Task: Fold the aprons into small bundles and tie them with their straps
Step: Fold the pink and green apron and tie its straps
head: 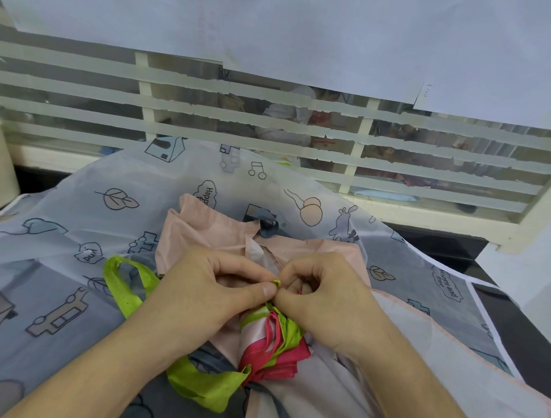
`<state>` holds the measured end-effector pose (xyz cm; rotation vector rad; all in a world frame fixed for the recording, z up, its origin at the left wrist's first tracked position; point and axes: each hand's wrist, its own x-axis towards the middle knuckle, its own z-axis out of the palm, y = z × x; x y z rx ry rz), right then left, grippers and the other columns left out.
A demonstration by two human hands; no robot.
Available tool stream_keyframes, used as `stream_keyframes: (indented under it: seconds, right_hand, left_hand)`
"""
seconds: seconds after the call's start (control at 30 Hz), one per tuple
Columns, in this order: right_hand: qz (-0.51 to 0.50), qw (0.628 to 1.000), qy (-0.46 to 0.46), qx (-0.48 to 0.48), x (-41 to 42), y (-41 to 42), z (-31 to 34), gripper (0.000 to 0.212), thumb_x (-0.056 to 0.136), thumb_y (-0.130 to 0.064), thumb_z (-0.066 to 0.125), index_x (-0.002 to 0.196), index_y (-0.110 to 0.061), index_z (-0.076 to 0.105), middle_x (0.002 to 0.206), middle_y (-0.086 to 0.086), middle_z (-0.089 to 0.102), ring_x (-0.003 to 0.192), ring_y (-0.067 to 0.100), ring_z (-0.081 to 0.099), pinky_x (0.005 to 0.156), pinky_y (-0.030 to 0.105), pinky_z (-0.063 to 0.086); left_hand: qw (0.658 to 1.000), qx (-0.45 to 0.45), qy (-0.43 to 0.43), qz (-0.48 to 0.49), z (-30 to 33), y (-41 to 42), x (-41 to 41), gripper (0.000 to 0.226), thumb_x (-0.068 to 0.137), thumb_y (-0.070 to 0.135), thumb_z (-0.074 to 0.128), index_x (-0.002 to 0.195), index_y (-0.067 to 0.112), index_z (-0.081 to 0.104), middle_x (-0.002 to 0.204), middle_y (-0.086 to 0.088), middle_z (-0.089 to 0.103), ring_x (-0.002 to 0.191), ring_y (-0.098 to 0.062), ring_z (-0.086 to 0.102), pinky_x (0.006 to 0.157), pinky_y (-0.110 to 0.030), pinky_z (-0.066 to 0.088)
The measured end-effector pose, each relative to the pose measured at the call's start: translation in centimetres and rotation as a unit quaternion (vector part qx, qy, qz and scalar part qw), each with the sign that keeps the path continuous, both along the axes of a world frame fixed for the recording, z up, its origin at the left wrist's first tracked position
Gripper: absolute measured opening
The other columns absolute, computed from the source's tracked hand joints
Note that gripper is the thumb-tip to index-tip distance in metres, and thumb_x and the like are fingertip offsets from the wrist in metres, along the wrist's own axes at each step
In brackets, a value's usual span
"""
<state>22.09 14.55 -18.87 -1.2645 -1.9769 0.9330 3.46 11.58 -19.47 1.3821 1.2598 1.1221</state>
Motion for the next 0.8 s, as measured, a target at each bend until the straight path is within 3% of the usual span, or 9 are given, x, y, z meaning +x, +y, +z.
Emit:
stream_keyframes:
  seconds: [0.2,0.37,0.43,0.57,0.67,0.8]
  right_hand:
    - [-0.001,1.000,0.010,-0.002,0.0,0.1,-0.1,0.015,0.085,-0.010,0.075,0.071,-0.016,0.076,0.054,-0.010,0.057,0.049,0.001,0.047,0.050,0.018,0.038]
    - [0.010,0.999,0.026,-0.038,0.4,0.0,0.6,0.014,0.091,-0.010,0.075,0.079,-0.013,0.080,0.059,0.000,0.064,0.055,0.004,0.051,0.055,0.021,0.042]
    - [0.003,0.995,0.072,-0.062,0.8,0.3,0.9,0.018,0.096,-0.002,0.067,0.085,-0.007,0.080,0.067,0.011,0.066,0.058,0.012,0.055,0.055,0.025,0.046]
    - [-0.003,0.980,0.168,-0.111,1.7,0.5,1.7,0.023,0.093,0.015,0.054,0.098,0.004,0.074,0.075,0.014,0.064,0.058,0.024,0.060,0.048,0.034,0.054]
    - [0.019,0.988,0.125,-0.091,2.3,0.3,2.0,0.030,0.085,0.014,0.060,0.096,-0.007,0.078,0.082,0.012,0.069,0.066,0.029,0.067,0.059,0.035,0.058]
    - [-0.004,1.000,0.002,-0.001,2.3,0.5,1.6,0.034,0.084,0.009,0.076,0.089,-0.025,0.079,0.086,-0.002,0.072,0.070,0.019,0.070,0.070,0.029,0.061]
  left_hand:
    - [1.000,0.000,-0.004,0.000,-0.7,0.4,0.0,0.016,0.082,0.011,0.083,0.087,0.026,0.084,0.086,-0.007,0.081,0.085,-0.023,0.078,0.085,-0.040,0.062]
    - [1.000,0.014,-0.006,-0.003,-1.1,0.7,0.0,0.019,0.093,0.006,0.073,0.086,0.021,0.080,0.080,-0.009,0.077,0.070,-0.015,0.068,0.065,-0.023,0.055]
    - [1.000,0.017,-0.023,0.000,-1.2,0.9,-0.2,0.020,0.097,0.004,0.067,0.087,0.017,0.079,0.084,-0.011,0.078,0.072,-0.021,0.065,0.066,-0.030,0.054]
    - [0.999,0.017,-0.026,0.010,-1.4,1.1,-0.2,0.019,0.099,0.004,0.064,0.087,0.013,0.075,0.085,-0.014,0.077,0.071,-0.027,0.059,0.070,-0.044,0.051]
    - [0.999,0.018,-0.022,0.013,-1.4,1.1,-0.2,0.014,0.099,0.004,0.065,0.090,0.009,0.074,0.084,-0.014,0.077,0.071,-0.027,0.059,0.073,-0.046,0.052]
    - [0.999,0.023,-0.021,0.009,-1.5,1.1,-0.2,0.011,0.099,0.004,0.065,0.093,0.009,0.073,0.083,-0.010,0.077,0.071,-0.022,0.060,0.072,-0.043,0.052]
